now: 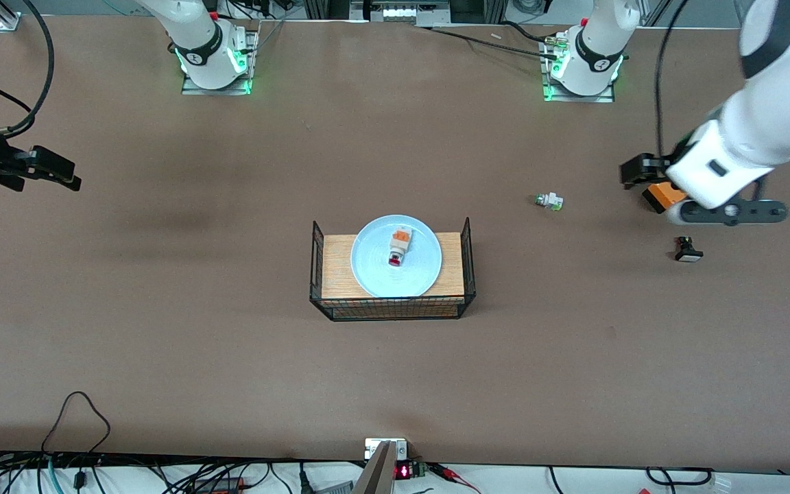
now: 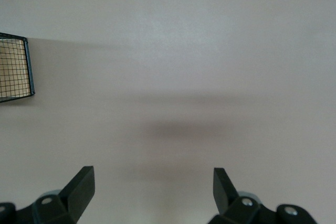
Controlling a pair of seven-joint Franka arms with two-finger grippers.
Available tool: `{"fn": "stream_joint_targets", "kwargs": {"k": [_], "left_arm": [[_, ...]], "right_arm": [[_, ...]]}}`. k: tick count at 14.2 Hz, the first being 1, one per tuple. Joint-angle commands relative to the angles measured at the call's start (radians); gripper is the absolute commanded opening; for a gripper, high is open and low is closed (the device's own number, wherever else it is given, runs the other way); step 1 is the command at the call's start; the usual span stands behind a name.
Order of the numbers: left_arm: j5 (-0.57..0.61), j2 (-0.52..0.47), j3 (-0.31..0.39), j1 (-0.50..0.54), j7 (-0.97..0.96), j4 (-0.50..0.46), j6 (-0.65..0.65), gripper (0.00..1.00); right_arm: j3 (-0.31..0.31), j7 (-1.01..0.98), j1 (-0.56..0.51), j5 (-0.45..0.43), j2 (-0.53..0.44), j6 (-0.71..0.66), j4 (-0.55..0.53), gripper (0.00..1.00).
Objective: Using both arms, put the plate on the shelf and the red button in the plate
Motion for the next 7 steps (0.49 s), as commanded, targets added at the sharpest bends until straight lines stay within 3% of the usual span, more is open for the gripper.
{"fn": "stream_joint_targets", "kwargs": {"k": [1,4,7], "left_arm": [[-0.028,-0.202,0.081,0.004,0.089,-0.303,0.169,1.0],[-0.016,-0.279,0.093,0.005,0.086,-0.425,0.279,1.0],[-0.015,-0.277,0.093,0.006,0.08,-0.422,0.278,1.0]], "right_arm": [[0.009,0.009,0.002,-0.011,-0.012,-0.023,0.012,1.0],[0.009,0.009,0.002,-0.012,-0.012,-0.024,0.012,1.0],[0.009,0.011,0.002,-0.012,-0.012,-0.024,0.012,1.0]]}}
